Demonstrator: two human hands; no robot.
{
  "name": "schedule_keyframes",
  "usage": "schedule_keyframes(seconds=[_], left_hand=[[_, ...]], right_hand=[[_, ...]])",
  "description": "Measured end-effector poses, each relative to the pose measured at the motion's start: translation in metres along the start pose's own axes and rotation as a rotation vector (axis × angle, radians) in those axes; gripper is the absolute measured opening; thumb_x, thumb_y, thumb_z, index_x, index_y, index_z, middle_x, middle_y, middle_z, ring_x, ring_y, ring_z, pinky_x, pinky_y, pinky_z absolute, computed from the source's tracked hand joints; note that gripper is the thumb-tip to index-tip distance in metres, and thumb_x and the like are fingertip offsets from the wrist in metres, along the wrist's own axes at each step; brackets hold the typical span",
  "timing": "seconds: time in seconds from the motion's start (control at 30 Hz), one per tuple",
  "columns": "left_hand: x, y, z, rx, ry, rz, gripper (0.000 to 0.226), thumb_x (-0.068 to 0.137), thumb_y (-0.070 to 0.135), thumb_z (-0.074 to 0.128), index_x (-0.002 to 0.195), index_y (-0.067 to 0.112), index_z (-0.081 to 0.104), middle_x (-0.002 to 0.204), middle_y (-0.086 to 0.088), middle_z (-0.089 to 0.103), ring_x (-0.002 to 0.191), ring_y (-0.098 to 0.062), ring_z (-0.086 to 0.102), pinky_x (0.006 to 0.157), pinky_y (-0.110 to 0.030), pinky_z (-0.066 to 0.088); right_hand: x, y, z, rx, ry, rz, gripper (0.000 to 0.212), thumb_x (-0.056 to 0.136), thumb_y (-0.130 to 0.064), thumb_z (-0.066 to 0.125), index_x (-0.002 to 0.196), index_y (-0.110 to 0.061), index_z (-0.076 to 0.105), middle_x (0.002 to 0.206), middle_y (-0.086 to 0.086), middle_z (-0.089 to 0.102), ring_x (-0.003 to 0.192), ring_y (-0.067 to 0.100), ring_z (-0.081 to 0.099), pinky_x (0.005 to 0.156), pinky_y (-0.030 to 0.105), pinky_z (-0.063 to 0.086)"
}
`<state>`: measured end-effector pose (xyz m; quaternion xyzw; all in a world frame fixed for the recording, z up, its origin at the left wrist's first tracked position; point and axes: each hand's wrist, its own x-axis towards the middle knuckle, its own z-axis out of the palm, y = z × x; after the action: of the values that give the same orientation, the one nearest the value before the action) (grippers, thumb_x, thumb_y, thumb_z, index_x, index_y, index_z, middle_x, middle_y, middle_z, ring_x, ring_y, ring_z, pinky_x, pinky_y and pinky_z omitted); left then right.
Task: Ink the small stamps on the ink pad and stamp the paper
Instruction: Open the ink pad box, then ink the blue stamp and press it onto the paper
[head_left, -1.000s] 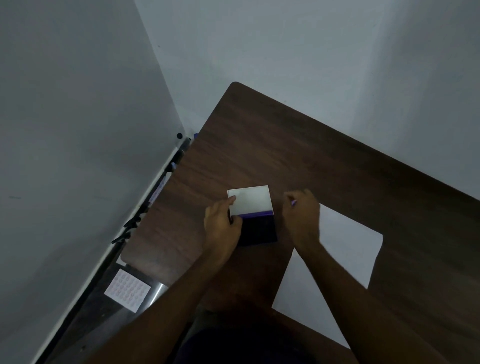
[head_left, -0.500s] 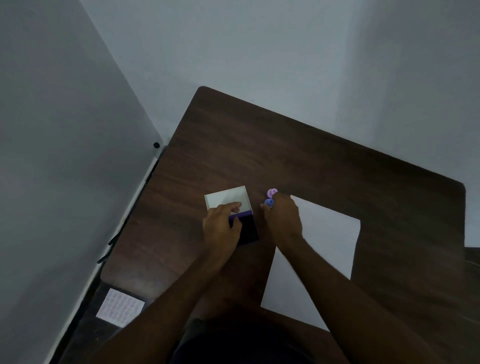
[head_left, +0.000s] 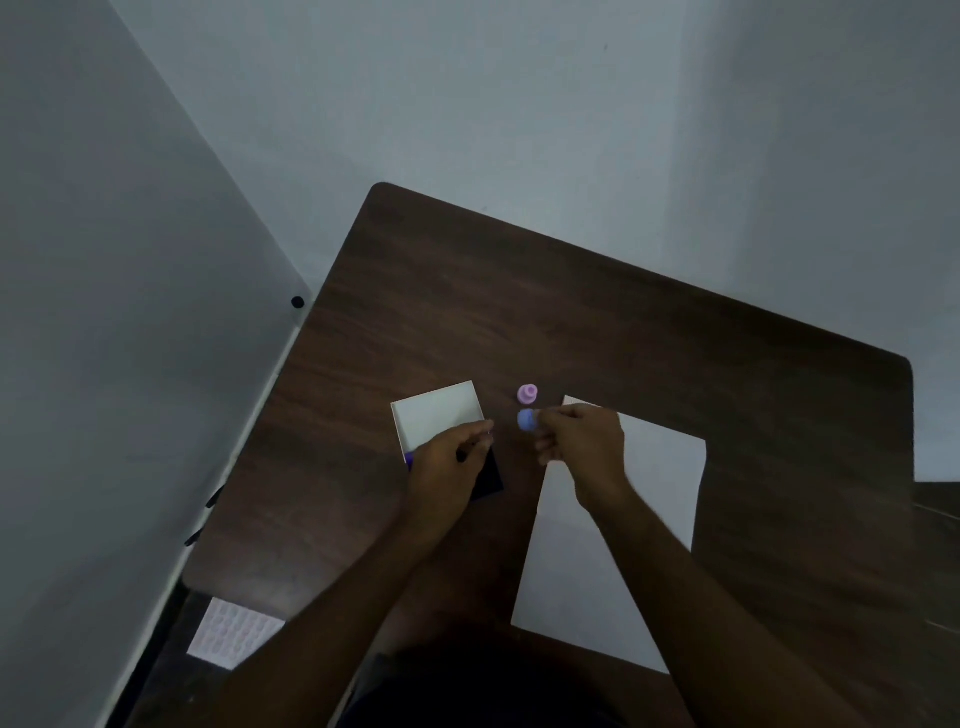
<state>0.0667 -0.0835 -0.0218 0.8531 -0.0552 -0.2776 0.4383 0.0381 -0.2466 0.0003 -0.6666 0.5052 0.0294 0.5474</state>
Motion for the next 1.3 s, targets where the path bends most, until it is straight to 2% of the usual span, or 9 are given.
schedule_keyframes(seconds=[0.13, 0.23, 0.5, 0.6, 0.7, 0.9, 1.07, 1.2, 1.3], left_hand=[[0.002, 0.015, 0.004, -0.158, -0.062, 0.035, 0.035, 0.089, 0.031, 0.063, 0.124, 0.023, 0.062, 0.108, 0.024, 0.061, 0.083, 0.025, 0.051, 0.065, 0.011, 0.034], [0.003, 0.025, 0.007, -0.191, -0.046, 0.009, 0.034, 0.087, 0.033, 0.064, 0.12, 0.023, 0.063, 0.094, 0.03, 0.056, 0.08, 0.021, 0.052, 0.064, 0.012, 0.034], [0.005, 0.028, 0.0, -0.198, -0.05, 0.044, 0.031, 0.083, 0.024, 0.07, 0.113, 0.018, 0.069, 0.102, 0.009, 0.071, 0.087, 0.005, 0.063, 0.072, 0.004, 0.043], [0.005, 0.03, -0.005, -0.21, -0.053, 0.083, 0.029, 0.081, 0.023, 0.073, 0.11, 0.02, 0.071, 0.1, 0.008, 0.074, 0.088, 0.002, 0.067, 0.076, -0.004, 0.049], [0.004, 0.031, -0.007, -0.169, -0.034, 0.089, 0.029, 0.079, 0.027, 0.075, 0.107, 0.022, 0.073, 0.094, 0.013, 0.073, 0.086, 0.004, 0.066, 0.074, -0.001, 0.048], [0.004, 0.031, -0.003, -0.16, 0.026, 0.083, 0.029, 0.078, 0.028, 0.076, 0.106, 0.021, 0.073, 0.091, 0.014, 0.072, 0.082, 0.006, 0.065, 0.07, 0.003, 0.045], [0.002, 0.028, -0.005, -0.228, 0.014, 0.094, 0.029, 0.079, 0.026, 0.074, 0.107, 0.021, 0.073, 0.099, 0.01, 0.074, 0.091, -0.001, 0.067, 0.085, -0.014, 0.051], [-0.002, 0.024, -0.012, -0.219, 0.086, 0.139, 0.022, 0.077, 0.027, 0.075, 0.099, 0.027, 0.072, 0.093, 0.024, 0.067, 0.091, 0.013, 0.059, 0.076, 0.001, 0.043], [-0.007, 0.015, -0.024, -0.295, 0.096, 0.083, 0.013, 0.078, 0.023, 0.075, 0.09, 0.028, 0.071, 0.082, 0.025, 0.07, 0.085, 0.013, 0.063, 0.072, 0.003, 0.044]], right_hand=[[-0.009, -0.004, -0.012, 0.186, -0.104, 0.086, 0.014, 0.074, -0.017, 0.076, 0.08, -0.005, 0.071, 0.066, 0.013, 0.072, 0.057, 0.023, 0.068, 0.056, 0.033, 0.059], [-0.016, -0.004, -0.017, 0.264, -0.175, 0.104, 0.014, 0.076, -0.017, 0.074, 0.081, -0.004, 0.071, 0.064, 0.012, 0.072, 0.053, 0.019, 0.066, 0.05, 0.028, 0.056], [-0.02, -0.002, -0.024, 0.277, -0.374, 0.062, 0.011, 0.083, -0.015, 0.068, 0.087, -0.006, 0.071, 0.073, 0.015, 0.072, 0.061, 0.022, 0.067, 0.056, 0.029, 0.057], [-0.02, -0.004, -0.029, 0.227, -0.471, -0.011, 0.014, 0.083, -0.017, 0.068, 0.093, -0.009, 0.072, 0.075, 0.012, 0.073, 0.064, 0.021, 0.067, 0.056, 0.027, 0.056], [-0.022, -0.004, -0.032, 0.199, -0.533, -0.072, 0.019, 0.082, -0.02, 0.068, 0.099, -0.011, 0.072, 0.08, 0.011, 0.073, 0.068, 0.021, 0.067, 0.06, 0.028, 0.057], [-0.024, -0.002, -0.027, 0.187, -0.456, -0.112, 0.017, 0.084, -0.017, 0.066, 0.098, -0.011, 0.073, 0.078, 0.012, 0.074, 0.065, 0.02, 0.066, 0.06, 0.025, 0.055], [-0.026, -0.003, -0.024, 0.213, -0.4, -0.12, 0.018, 0.085, -0.017, 0.065, 0.099, -0.009, 0.073, 0.079, 0.012, 0.074, 0.067, 0.021, 0.068, 0.062, 0.027, 0.057], [-0.028, -0.005, -0.025, 0.264, -0.418, -0.091, 0.016, 0.085, -0.013, 0.065, 0.098, -0.01, 0.073, 0.084, 0.014, 0.074, 0.072, 0.023, 0.068, 0.065, 0.031, 0.057], [-0.031, -0.007, -0.024, 0.303, -0.454, -0.064, 0.014, 0.083, -0.01, 0.066, 0.095, -0.011, 0.075, 0.088, 0.016, 0.074, 0.076, 0.025, 0.069, 0.066, 0.031, 0.058]])
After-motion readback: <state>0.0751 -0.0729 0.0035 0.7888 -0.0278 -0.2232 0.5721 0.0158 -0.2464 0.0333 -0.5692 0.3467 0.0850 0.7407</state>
